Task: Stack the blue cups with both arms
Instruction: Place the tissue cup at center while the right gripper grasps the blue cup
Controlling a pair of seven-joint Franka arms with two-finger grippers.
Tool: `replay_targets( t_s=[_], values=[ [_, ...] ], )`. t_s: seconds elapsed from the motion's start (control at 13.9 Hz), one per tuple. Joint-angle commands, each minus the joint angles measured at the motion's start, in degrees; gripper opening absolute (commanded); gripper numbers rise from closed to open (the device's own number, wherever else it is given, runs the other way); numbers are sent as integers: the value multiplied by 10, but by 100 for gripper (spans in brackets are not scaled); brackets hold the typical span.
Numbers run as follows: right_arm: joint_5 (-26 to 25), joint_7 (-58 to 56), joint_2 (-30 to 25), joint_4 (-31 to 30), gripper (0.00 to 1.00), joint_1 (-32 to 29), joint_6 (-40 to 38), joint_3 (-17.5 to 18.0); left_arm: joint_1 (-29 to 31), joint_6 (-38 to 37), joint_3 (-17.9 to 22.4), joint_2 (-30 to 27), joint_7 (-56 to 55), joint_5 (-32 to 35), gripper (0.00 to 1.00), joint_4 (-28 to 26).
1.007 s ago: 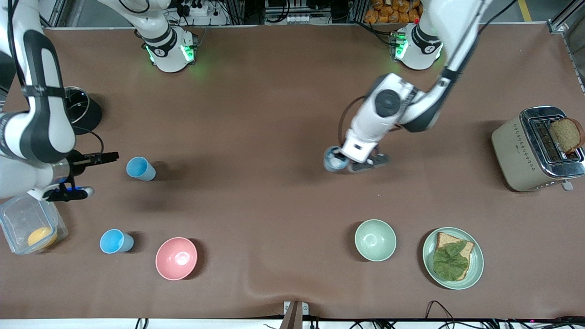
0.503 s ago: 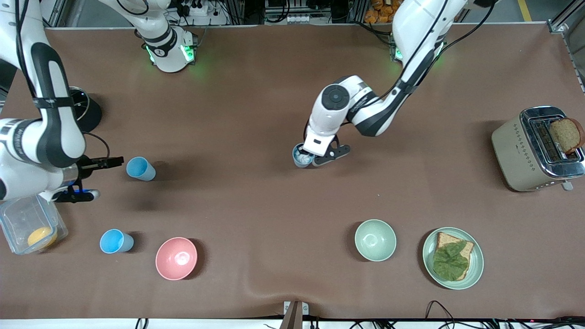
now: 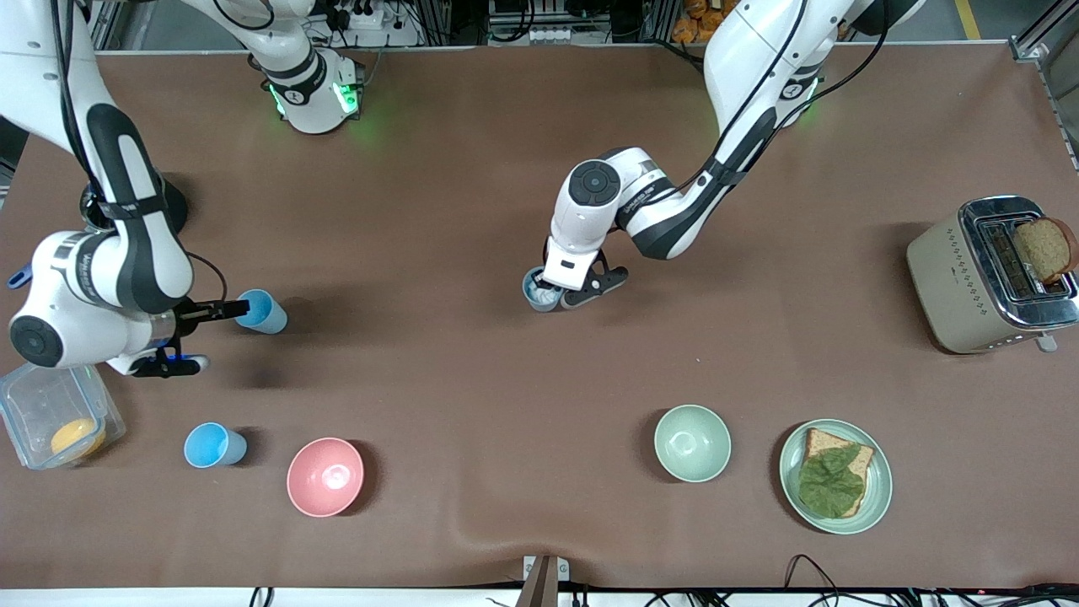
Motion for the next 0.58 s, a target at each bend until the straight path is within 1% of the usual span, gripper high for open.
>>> replay_targets(
  t_s=[0.0, 0.14, 0.22, 0.29, 0.36, 0.43, 0.5],
  values=[
    [-8, 2, 17, 1, 100, -7, 13, 7, -3, -30, -1, -36, -48, 18, 100, 5],
    [-8, 2, 27, 1, 100, -4, 14, 7, -3, -93, -3, -76, -46, 18, 100, 7],
    [-8, 3, 32, 2, 75, -3, 15, 7, 2, -110, -3, -100, -42, 17, 100, 6],
    [-8, 4, 33, 2, 27, 2, 17, 7, 5, -130, -2, -121, -38, 17, 100, 7],
    [-8, 5, 32, 2, 3, 6, 16, 7, 15, -143, -2, -142, -35, 17, 100, 8],
    [-8, 7, 32, 2, 0, 8, 16, 7, 32, -149, -2, -163, -28, 17, 100, 9],
    [-8, 8, 31, 2, 0, 12, 15, 7, 52, -160, -2, -185, -10, 18, 100, 9]
  ],
)
